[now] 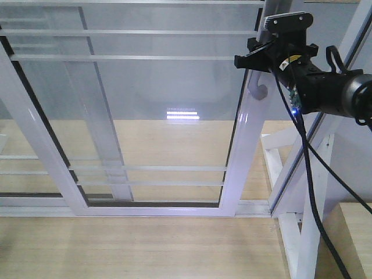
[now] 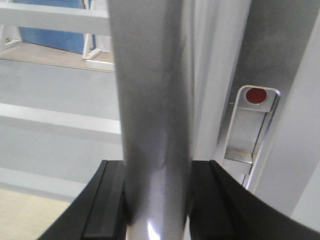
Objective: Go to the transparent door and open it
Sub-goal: 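Pull the gripped frame with the right gripper, sliding the door open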
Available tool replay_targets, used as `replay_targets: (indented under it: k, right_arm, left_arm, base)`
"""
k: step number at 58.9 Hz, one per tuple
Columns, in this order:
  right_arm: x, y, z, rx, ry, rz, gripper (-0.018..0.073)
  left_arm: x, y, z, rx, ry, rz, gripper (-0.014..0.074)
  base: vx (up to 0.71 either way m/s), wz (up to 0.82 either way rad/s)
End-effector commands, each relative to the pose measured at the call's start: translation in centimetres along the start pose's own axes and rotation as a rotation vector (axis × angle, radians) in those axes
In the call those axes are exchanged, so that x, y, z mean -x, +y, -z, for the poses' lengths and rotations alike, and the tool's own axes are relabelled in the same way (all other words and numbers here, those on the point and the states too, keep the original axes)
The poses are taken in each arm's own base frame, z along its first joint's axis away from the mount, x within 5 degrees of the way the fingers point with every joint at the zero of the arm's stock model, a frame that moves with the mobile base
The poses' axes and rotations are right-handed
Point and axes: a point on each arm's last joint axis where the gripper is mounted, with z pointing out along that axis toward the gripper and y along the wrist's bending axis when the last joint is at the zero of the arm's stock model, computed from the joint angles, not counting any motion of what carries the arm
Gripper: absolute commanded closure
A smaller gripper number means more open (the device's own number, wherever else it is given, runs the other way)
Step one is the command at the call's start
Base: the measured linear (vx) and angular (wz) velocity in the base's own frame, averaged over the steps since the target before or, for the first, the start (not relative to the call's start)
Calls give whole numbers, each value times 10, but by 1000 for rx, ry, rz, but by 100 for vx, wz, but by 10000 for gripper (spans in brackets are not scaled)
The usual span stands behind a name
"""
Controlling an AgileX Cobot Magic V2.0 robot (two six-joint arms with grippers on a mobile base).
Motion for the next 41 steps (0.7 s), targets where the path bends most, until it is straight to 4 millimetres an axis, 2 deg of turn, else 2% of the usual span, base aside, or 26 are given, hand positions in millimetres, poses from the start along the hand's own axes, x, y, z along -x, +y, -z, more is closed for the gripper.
replay_targets:
  k: [1, 13, 26, 33, 41]
  right_arm:
    - [40, 7, 9, 10, -167, 0, 229]
    - [40, 33, 11, 69, -169, 7, 229]
    - [44, 49, 15, 106, -172, 9, 229]
    - [61, 56, 28, 132, -174, 10, 229]
    - [83, 51, 51, 142, -81, 9, 229]
  left_arm:
    - [18, -2, 2, -18, -117, 15, 313]
    - [18, -2, 2, -18, -117, 15, 313]
    - [18, -2, 2, -18, -117, 15, 313]
    - [18, -2, 2, -18, -117, 15, 313]
    - [18, -2, 2, -18, -117, 15, 313]
  base:
    - [0, 0]
    - [0, 0]
    - [0, 0]
    - [0, 0]
    - [0, 0]
